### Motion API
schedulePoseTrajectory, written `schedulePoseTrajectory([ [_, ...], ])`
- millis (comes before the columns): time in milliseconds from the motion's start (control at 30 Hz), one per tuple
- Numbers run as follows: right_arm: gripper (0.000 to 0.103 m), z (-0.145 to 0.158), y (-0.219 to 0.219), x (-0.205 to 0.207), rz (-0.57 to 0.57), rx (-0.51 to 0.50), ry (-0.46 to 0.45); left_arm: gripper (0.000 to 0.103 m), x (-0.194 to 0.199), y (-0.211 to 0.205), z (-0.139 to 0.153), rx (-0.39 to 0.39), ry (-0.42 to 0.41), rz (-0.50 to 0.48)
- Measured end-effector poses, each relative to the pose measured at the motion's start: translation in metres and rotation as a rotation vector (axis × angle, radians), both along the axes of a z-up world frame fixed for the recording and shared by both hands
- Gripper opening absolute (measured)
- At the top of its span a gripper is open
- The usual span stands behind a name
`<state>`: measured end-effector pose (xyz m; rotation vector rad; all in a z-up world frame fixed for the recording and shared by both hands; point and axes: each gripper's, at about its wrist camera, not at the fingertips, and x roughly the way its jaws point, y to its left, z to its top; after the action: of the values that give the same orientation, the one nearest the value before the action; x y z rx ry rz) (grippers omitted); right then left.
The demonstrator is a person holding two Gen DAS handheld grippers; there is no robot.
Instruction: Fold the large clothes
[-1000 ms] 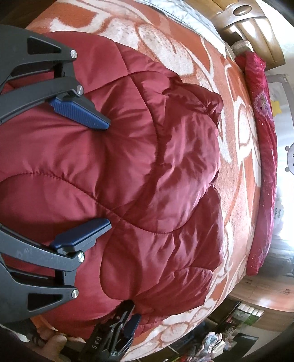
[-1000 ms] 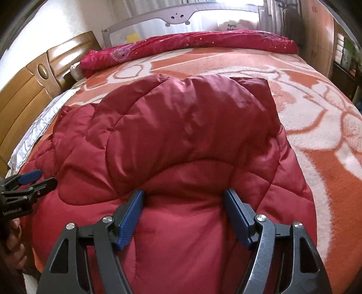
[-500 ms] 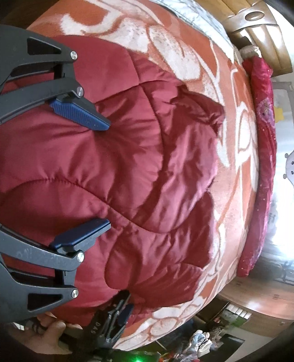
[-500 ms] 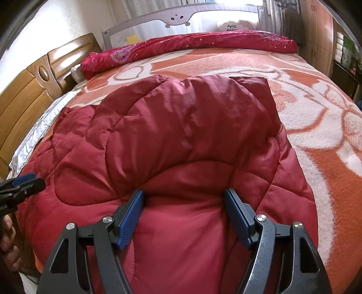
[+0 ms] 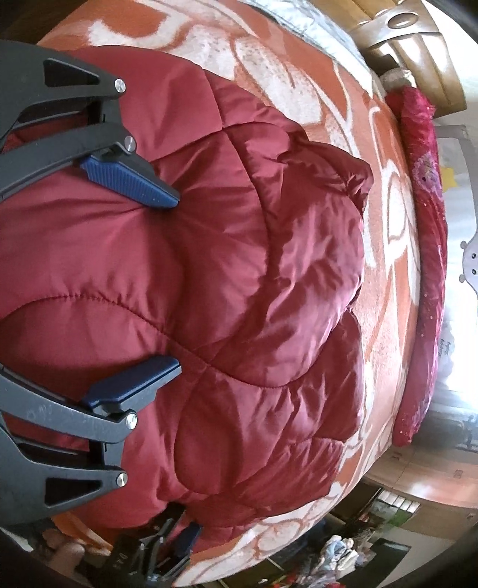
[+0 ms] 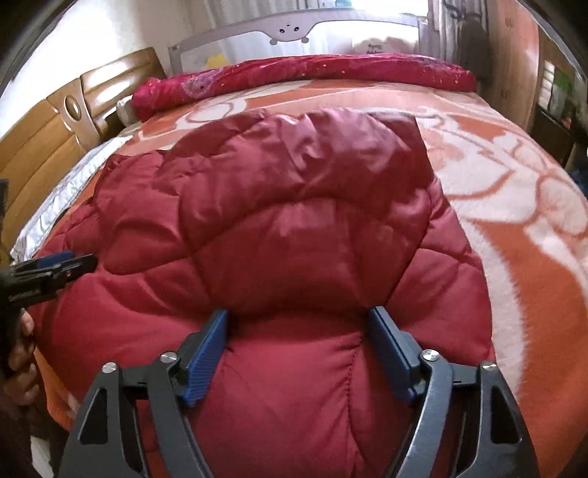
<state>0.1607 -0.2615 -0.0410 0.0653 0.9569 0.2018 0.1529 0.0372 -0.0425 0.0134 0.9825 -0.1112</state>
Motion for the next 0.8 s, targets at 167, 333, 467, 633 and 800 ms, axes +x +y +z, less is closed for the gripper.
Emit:
schedulePoseTrajectory([
  [167,0.079,0.001,-0.002,-0.001,-0.004,0.006,-0.005,0.084,-0.002,-0.002,-0.001,0.006,-0.002,0.0],
  [333,0.079,0.009,-0.002,-0.007,-0.018,0.004,-0.006,0.083,-0.01,0.0,0.006,-0.006,0.001,0.003],
  [467,0.078,0.023,-0.003,-0.02,-0.022,-0.01,-0.015,0.083,-0.026,0.006,0.016,-0.019,-0.015,0.013],
  [633,0.081,0.043,-0.002,-0.043,0.006,0.002,-0.041,0.083,-0.053,0.012,0.025,-0.037,-0.028,0.014],
  [800,0.081,0.052,0.002,-0.07,0.066,0.035,-0.045,0.084,-0.078,0.016,0.029,-0.028,-0.024,0.022],
])
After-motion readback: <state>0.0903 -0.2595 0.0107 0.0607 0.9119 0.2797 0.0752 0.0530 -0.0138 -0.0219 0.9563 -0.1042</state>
